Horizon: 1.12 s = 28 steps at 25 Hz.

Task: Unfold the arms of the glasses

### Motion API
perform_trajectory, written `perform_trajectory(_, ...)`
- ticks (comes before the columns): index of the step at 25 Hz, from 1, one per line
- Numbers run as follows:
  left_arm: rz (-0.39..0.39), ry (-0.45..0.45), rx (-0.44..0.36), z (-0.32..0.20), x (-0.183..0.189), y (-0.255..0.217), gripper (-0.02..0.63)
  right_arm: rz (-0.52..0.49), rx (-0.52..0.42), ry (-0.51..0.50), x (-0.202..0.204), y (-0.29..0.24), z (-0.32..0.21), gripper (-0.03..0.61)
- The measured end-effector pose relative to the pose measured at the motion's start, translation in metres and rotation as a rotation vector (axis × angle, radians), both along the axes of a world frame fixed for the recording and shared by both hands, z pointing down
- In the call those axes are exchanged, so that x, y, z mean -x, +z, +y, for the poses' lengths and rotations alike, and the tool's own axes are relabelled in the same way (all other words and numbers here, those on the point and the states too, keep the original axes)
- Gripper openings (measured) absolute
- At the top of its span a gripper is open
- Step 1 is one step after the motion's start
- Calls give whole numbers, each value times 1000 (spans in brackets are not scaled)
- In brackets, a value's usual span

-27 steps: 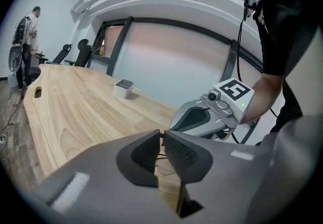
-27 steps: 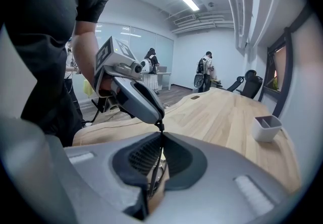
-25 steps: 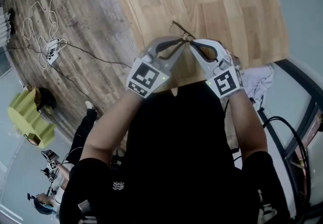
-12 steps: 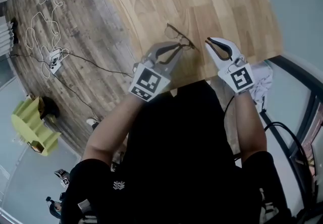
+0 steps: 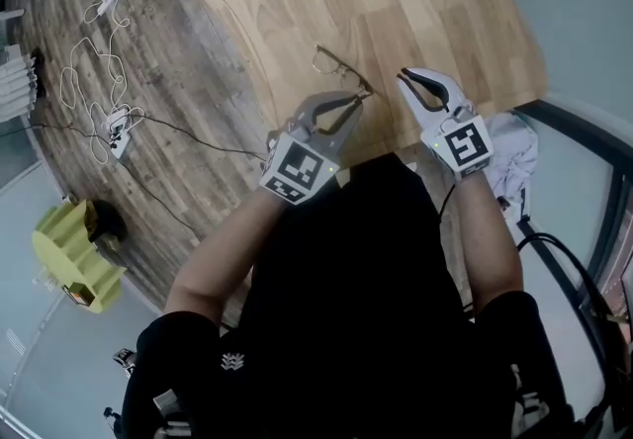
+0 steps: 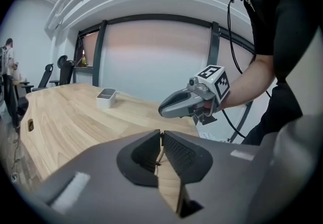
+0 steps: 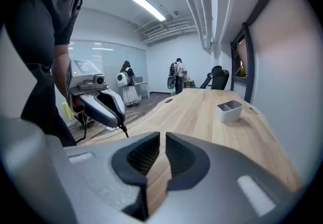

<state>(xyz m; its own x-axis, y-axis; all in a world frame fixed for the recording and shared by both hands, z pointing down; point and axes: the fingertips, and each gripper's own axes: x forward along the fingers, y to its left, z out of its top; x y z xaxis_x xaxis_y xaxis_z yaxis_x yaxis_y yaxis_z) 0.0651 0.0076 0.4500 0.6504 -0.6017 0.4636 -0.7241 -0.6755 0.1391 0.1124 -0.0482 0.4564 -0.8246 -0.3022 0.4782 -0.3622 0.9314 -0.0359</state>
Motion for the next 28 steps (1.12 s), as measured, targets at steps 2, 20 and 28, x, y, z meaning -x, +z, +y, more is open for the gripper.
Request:
perform_trajectory(2, -7, 13, 3, 4, -5, -1, 28, 0, 9, -3, -2, 1, 5, 26)
perform_trajectory(20, -2, 36, 13, 8, -36, -4, 31, 215, 4, -194, -19, 46, 64, 64)
perform_trajectory(28, 12, 58, 1, 11, -44, -10, 34, 222, -1, -196, 0, 48, 54, 74)
